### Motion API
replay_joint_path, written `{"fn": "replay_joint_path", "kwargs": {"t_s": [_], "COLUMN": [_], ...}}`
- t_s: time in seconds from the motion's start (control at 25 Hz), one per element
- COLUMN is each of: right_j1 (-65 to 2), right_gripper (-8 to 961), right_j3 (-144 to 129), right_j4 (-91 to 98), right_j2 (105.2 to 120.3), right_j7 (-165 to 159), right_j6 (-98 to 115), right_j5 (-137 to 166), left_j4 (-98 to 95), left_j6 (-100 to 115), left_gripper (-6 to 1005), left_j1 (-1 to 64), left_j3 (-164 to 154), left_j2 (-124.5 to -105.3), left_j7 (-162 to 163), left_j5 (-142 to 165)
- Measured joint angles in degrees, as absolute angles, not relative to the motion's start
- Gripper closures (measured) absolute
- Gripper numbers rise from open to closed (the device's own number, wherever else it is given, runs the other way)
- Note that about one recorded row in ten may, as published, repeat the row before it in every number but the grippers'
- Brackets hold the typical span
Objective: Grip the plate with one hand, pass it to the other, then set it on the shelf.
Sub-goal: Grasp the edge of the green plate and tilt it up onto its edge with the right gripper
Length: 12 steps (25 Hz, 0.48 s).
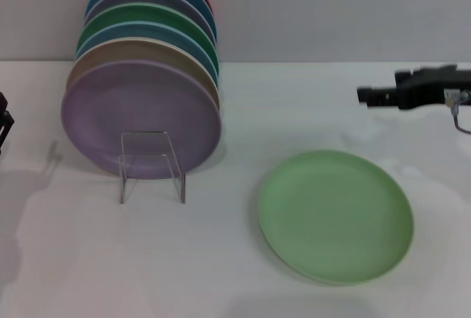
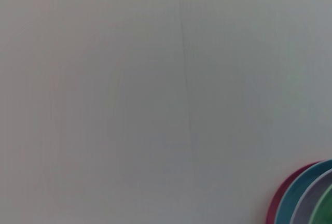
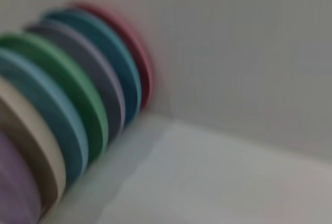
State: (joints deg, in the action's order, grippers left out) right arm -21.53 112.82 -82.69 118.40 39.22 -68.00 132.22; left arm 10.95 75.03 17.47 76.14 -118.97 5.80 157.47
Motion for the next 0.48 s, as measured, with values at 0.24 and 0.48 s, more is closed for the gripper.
{"fn": "replay_joint_path", "kwargs": {"t_s": [0.24,0.48], "right_j1": [-25.08,-26.50], "right_gripper": [156,176], "right_j3": [115.44,115.49], "right_j4": [-82.87,-80.21], "right_j2": [117.21,117.48], "right_j7": [30.92,30.16], "right_j6": [-77.87,-79.52], "right_j5": [138.86,145.71], "left_j4": [11.09,11.06], "left_j6": [74.78,74.52], "left_gripper": [154,154], "left_j1": [18.01,18.67], "left_j3": [76.44,76.51], "left_j2": [-118.93,-118.91], "left_j7": [5.80,5.80], "left_j5": [157.47,157.43]}}
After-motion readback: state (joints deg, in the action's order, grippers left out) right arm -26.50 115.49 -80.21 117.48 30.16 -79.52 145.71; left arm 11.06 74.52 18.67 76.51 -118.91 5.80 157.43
